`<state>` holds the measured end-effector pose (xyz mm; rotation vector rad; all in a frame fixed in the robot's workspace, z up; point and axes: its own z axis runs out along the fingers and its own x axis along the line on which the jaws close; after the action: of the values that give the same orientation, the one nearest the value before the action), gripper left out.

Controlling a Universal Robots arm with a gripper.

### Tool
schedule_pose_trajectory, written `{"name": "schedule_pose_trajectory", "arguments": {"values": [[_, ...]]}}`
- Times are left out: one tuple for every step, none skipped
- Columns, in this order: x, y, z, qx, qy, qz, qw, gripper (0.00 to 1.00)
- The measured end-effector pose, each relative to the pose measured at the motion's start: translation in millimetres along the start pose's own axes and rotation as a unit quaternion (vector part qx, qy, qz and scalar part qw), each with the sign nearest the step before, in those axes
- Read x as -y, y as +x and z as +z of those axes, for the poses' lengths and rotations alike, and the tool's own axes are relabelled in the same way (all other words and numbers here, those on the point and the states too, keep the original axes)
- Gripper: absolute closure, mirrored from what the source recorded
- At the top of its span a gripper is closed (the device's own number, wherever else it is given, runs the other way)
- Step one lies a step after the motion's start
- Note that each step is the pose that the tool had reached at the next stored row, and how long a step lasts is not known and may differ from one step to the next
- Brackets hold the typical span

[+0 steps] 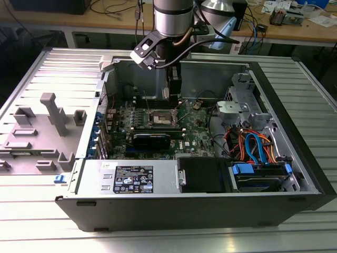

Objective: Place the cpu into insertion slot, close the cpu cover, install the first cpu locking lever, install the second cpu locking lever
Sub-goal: 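Place the cpu into insertion slot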

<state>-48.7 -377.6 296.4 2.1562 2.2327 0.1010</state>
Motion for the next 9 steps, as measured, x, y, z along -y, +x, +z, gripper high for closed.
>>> {"name": "schedule_pose_trajectory", "arguments": {"values": [[0.0,0.0,0.0,0.0000,0.0000,0.000,1.0000,0.46],[0.0,0.1,0.2,0.0001,-0.0001,0.000,1.0000,0.46],[0.0,0.3,0.9,0.0002,-0.0001,0.001,1.0000,0.46],[0.1,0.4,1.7,0.0003,0.0000,0.002,1.0000,0.46],[0.3,0.4,5.0,0.0010,0.0000,0.011,0.9999,0.46],[1.5,0.4,9.3,0.0013,0.0003,0.014,0.9999,0.46],[3.8,0.4,12.3,0.0013,0.0003,0.014,0.9999,0.46],[8.4,0.6,15.3,0.0013,0.0003,0.014,0.9999,0.46],[11.3,0.6,16.9,0.0014,0.0004,0.014,0.9999,0.46]]}}
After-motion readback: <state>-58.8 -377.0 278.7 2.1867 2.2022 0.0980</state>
